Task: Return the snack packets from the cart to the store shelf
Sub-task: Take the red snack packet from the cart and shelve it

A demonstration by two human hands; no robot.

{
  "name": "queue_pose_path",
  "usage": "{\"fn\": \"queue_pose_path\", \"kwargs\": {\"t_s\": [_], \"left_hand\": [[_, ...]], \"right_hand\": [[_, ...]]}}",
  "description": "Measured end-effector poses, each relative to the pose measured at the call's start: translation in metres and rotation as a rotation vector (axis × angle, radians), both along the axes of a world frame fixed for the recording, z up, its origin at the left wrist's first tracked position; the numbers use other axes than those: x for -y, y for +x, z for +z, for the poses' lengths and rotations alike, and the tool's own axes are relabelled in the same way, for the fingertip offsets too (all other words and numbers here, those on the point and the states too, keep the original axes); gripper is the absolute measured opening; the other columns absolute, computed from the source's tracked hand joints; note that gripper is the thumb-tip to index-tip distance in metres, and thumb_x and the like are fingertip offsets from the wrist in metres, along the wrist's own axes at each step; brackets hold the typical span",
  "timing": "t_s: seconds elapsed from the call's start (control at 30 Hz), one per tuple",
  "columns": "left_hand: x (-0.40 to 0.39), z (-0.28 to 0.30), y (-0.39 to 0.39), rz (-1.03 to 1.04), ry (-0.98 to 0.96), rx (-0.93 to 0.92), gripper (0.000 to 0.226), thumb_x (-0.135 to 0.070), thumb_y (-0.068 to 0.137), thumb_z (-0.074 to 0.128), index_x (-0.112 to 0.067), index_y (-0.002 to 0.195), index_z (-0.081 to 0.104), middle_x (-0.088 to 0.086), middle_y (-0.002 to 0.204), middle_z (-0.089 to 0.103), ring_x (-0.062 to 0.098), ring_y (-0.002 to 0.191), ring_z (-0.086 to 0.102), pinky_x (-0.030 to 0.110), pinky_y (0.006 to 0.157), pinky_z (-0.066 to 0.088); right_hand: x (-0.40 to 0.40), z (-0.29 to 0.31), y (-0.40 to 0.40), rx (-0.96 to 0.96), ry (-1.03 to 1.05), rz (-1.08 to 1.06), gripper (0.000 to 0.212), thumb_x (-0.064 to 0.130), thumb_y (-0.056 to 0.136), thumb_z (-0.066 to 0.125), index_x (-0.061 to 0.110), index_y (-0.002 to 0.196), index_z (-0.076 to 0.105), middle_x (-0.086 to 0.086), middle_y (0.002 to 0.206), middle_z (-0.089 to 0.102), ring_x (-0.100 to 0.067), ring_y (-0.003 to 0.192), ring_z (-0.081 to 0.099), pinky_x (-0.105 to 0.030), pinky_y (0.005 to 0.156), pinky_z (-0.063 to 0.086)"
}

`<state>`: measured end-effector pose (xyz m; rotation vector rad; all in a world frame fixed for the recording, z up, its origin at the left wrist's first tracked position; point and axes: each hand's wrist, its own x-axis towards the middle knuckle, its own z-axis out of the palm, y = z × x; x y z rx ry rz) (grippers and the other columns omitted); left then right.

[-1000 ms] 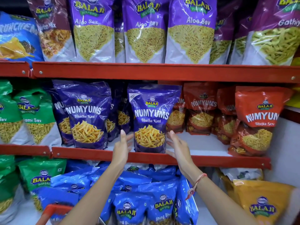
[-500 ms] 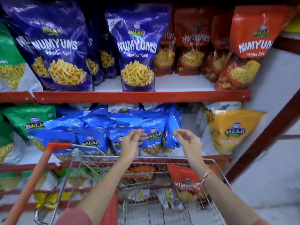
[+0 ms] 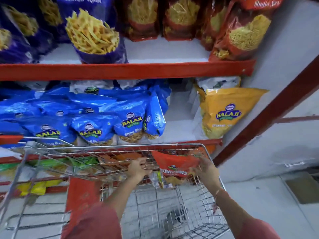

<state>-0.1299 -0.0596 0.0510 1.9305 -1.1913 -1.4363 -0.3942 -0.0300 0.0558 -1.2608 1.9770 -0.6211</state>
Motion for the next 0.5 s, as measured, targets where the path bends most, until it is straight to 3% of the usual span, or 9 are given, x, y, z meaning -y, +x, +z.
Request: {"fn": "queue_pose_path", "kwargs": {"t_s": [0.1,0.17,0.23,0.33,0.4,0.5], "left_hand": [[0.017,-0.014,-0.017,0.015,0.046,0.006,0.068,0.015,0.063,0.074,0.006,0.125,0.048,0.024,0.128,0.057,0.031,0.111,0.058,0.034,0.093,0.047],[0.027,-0.025,-0.028,-0.005,0.051,0.069,0.064,0.013,0.063,0.075,0.001,0.122,0.052,0.02,0.125,0.061,0.03,0.11,0.061,0.039,0.096,0.05],[0.031,-0.028,-0.036,-0.047,0.062,0.194,0.061,0.0,0.065,0.077,-0.004,0.121,0.054,0.017,0.123,0.062,0.03,0.11,0.06,0.038,0.095,0.051],[0.037,-0.037,-0.048,-0.047,0.071,0.215,0.045,0.0,0.072,0.073,-0.001,0.114,0.056,0.006,0.108,0.06,0.023,0.101,0.057,0.02,0.071,0.046],[0.039,-0.045,-0.05,-0.025,0.04,0.205,0.028,0.001,0.07,0.075,-0.001,0.095,0.063,0.011,0.097,0.067,0.029,0.101,0.062,0.026,0.065,0.054],[0.035,-0.04,-0.047,0.007,-0.026,0.255,0.038,-0.016,0.063,0.083,-0.002,0.096,0.07,0.013,0.096,0.072,0.022,0.09,0.065,0.028,0.073,0.049]], "right_hand": [[0.012,-0.012,-0.013,0.045,0.097,-0.052,0.035,0.014,0.077,0.075,0.012,0.111,0.068,-0.006,0.089,0.072,0.005,0.065,0.062,-0.008,0.056,0.041],[0.019,-0.023,-0.023,0.06,0.207,-0.014,0.024,0.007,0.086,0.063,0.004,0.109,0.068,-0.002,0.083,0.077,-0.011,0.077,0.064,-0.016,0.065,0.048],[0.022,-0.029,-0.022,0.001,0.293,0.06,0.021,0.0,0.09,0.054,0.007,0.082,0.072,0.001,0.063,0.072,-0.017,0.067,0.062,-0.023,0.072,0.055],[0.028,-0.039,-0.012,0.118,0.383,-0.027,0.025,0.011,0.084,0.068,0.015,0.06,0.059,0.002,0.06,0.059,-0.01,0.054,0.049,-0.014,0.05,0.048],[0.031,-0.045,-0.011,0.092,0.355,0.0,0.029,0.025,0.08,0.073,0.021,0.057,0.057,0.008,0.053,0.054,-0.005,0.048,0.044,-0.008,0.037,0.034],[0.034,-0.048,-0.013,0.122,0.316,-0.055,0.024,0.027,0.082,0.071,0.021,0.059,0.064,0.0,0.059,0.062,-0.009,0.053,0.05,-0.016,0.05,0.04]]}}
